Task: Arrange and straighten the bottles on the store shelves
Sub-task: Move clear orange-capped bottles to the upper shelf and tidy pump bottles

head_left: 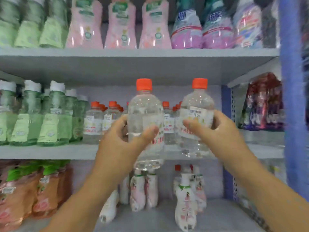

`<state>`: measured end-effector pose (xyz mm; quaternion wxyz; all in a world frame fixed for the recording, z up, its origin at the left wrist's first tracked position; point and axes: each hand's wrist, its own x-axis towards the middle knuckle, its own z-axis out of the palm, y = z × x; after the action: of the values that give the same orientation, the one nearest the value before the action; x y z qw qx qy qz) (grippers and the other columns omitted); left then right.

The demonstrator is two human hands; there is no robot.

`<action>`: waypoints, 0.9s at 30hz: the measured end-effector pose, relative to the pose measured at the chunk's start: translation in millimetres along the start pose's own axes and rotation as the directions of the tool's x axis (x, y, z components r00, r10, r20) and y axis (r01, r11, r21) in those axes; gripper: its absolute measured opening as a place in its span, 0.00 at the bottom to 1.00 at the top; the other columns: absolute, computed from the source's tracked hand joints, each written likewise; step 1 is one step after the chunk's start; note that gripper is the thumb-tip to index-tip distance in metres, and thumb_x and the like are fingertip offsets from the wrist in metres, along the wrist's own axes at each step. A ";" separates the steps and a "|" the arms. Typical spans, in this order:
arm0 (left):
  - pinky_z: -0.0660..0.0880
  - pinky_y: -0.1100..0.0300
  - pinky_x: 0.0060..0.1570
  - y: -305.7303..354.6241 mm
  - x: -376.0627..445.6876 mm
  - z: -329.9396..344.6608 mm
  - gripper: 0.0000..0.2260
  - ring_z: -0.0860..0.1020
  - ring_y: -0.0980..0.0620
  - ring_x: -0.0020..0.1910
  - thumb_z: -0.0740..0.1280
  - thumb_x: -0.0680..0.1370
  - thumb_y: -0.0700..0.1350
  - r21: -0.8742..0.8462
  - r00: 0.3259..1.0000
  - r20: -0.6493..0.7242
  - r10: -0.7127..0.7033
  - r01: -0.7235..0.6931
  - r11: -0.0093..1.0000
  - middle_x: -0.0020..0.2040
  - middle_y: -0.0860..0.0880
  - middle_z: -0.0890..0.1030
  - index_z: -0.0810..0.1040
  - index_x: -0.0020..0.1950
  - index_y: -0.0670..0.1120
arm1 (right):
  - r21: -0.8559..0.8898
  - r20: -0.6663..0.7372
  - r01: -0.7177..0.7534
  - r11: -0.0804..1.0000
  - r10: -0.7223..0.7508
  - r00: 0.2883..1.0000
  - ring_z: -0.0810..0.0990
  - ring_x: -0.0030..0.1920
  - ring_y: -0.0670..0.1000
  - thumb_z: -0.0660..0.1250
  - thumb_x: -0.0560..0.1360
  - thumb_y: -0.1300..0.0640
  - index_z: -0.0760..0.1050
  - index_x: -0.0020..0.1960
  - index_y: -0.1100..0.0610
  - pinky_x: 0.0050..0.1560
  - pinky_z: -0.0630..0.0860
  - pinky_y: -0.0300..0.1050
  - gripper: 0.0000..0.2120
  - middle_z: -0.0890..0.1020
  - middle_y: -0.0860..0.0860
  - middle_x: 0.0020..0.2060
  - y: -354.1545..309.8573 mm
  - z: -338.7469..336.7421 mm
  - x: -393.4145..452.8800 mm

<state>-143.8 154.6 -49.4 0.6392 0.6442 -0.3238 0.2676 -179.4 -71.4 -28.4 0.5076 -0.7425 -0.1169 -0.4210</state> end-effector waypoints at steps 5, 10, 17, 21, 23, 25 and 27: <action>0.74 0.70 0.35 -43.7 65.0 62.9 0.24 0.82 0.65 0.43 0.77 0.67 0.66 0.219 0.991 -0.095 -0.089 0.108 0.970 0.48 0.60 0.85 0.79 0.57 0.57 | -0.135 0.037 -0.088 0.987 0.094 0.995 0.84 0.40 0.38 0.80 0.69 0.43 0.79 0.52 0.48 0.34 0.74 0.29 0.17 0.86 0.43 0.43 46.5 -17.8 64.7; 0.75 0.62 0.46 -77.8 107.3 87.5 0.29 0.75 0.67 0.46 0.74 0.63 0.75 0.400 0.983 -0.023 -0.184 0.177 0.899 0.49 0.67 0.77 0.72 0.54 0.59 | -0.168 0.093 -0.174 0.970 0.192 0.977 0.86 0.47 0.45 0.80 0.68 0.41 0.79 0.56 0.49 0.52 0.83 0.48 0.22 0.87 0.44 0.48 91.7 -15.0 94.9; 0.74 0.61 0.37 -88.8 121.9 96.0 0.34 0.80 0.59 0.44 0.65 0.56 0.84 0.541 0.985 0.018 -0.173 0.136 0.830 0.48 0.60 0.80 0.76 0.48 0.60 | -0.112 0.189 -0.203 0.973 0.221 0.957 0.84 0.49 0.44 0.79 0.65 0.36 0.74 0.61 0.44 0.44 0.80 0.42 0.29 0.84 0.43 0.51 103.4 -10.5 107.4; 0.74 0.61 0.37 -91.0 118.1 94.6 0.30 0.81 0.60 0.44 0.72 0.62 0.76 0.475 0.975 -0.007 -0.223 0.200 0.857 0.48 0.58 0.82 0.73 0.53 0.58 | -0.051 0.221 -0.227 0.973 0.232 0.947 0.85 0.43 0.40 0.79 0.68 0.38 0.76 0.60 0.45 0.38 0.79 0.35 0.25 0.86 0.41 0.49 101.1 -13.1 104.9; 0.74 0.61 0.40 -92.3 117.8 93.7 0.31 0.80 0.58 0.47 0.74 0.64 0.74 0.456 0.973 -0.038 -0.227 0.219 0.862 0.51 0.57 0.80 0.73 0.57 0.56 | -0.032 0.202 -0.261 0.965 0.262 0.944 0.85 0.44 0.41 0.79 0.67 0.38 0.73 0.60 0.45 0.35 0.77 0.36 0.27 0.83 0.41 0.50 100.7 -13.8 103.0; 0.75 0.60 0.42 -92.1 116.8 90.2 0.33 0.79 0.57 0.50 0.74 0.65 0.73 0.430 0.970 -0.024 -0.244 0.230 0.873 0.54 0.56 0.80 0.73 0.60 0.54 | -0.045 0.184 -0.277 0.960 0.280 0.942 0.83 0.46 0.43 0.78 0.67 0.36 0.72 0.58 0.45 0.36 0.76 0.39 0.26 0.82 0.42 0.51 101.7 -15.3 101.3; 0.75 0.61 0.42 -89.8 114.0 85.3 0.31 0.80 0.57 0.52 0.73 0.65 0.74 0.391 0.968 0.005 -0.251 0.230 0.891 0.55 0.58 0.80 0.75 0.59 0.57 | -0.042 0.194 -0.274 0.961 0.277 0.941 0.84 0.46 0.42 0.77 0.69 0.36 0.74 0.55 0.43 0.37 0.76 0.38 0.22 0.83 0.41 0.51 102.9 -16.9 99.7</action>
<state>-7.8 58.7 -24.6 0.5183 0.7999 -0.1998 0.2272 -64.5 -158.2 -19.4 0.5419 -0.7933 -0.0588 -0.2710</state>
